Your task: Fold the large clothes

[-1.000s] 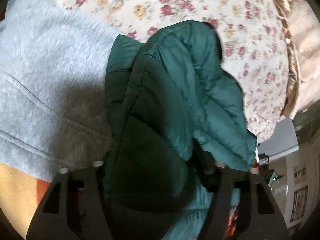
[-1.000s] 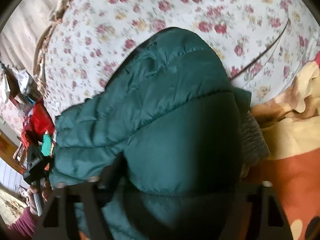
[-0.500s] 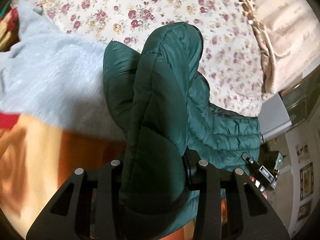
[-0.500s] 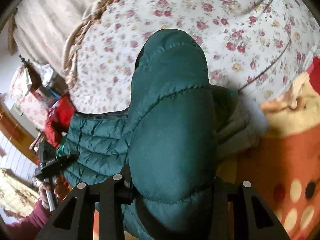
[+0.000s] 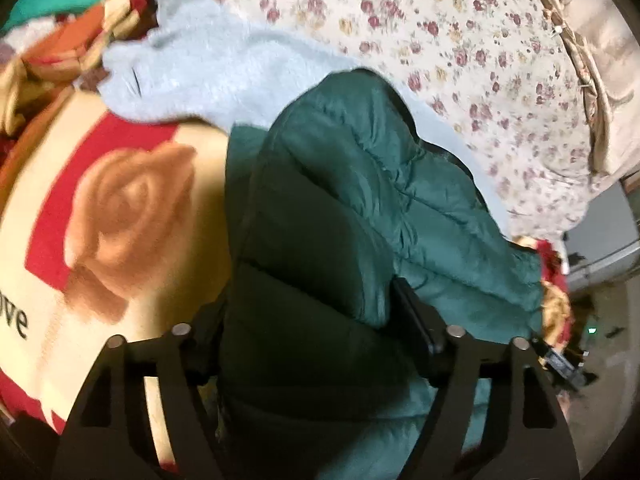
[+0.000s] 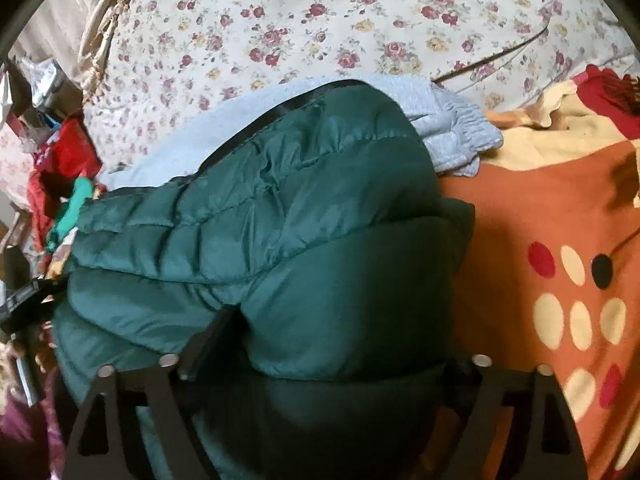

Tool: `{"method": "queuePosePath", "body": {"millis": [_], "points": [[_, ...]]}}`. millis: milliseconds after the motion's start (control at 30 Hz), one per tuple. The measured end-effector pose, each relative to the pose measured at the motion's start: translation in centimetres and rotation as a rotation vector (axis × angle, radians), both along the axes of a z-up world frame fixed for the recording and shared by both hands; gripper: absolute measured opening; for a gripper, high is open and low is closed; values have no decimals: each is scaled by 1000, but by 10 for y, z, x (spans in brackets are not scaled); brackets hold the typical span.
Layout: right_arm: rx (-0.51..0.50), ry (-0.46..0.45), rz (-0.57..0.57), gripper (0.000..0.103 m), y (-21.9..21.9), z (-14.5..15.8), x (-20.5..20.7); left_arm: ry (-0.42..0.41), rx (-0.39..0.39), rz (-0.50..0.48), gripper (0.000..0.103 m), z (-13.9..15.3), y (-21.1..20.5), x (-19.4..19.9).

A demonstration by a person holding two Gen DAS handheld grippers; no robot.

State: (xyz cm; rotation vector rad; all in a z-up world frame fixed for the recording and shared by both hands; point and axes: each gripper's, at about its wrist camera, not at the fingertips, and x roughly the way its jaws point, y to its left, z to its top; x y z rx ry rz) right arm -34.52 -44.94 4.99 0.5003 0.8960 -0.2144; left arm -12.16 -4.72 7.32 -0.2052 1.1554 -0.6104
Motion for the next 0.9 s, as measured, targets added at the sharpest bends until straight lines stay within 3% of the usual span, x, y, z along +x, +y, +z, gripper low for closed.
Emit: {"method": "queuePosePath", "body": {"millis": [133, 267, 467, 633, 900], "points": [[22, -8, -67, 87, -1, 6, -6, -114, 93, 19, 78, 15, -6, -16], [-96, -34, -107, 87, 10, 37, -23, -234, 151, 31, 78, 35, -2, -35], [-138, -124, -108, 87, 38, 75, -32, -359, 192, 45, 78, 58, -10, -66], [-165, -176, -80, 87, 78, 85, -29, -426, 239, 30, 78, 67, -29, -89], [-194, -196, -47, 92, 128, 82, -25, -471, 245, 3, 78, 69, -47, -120]]}}
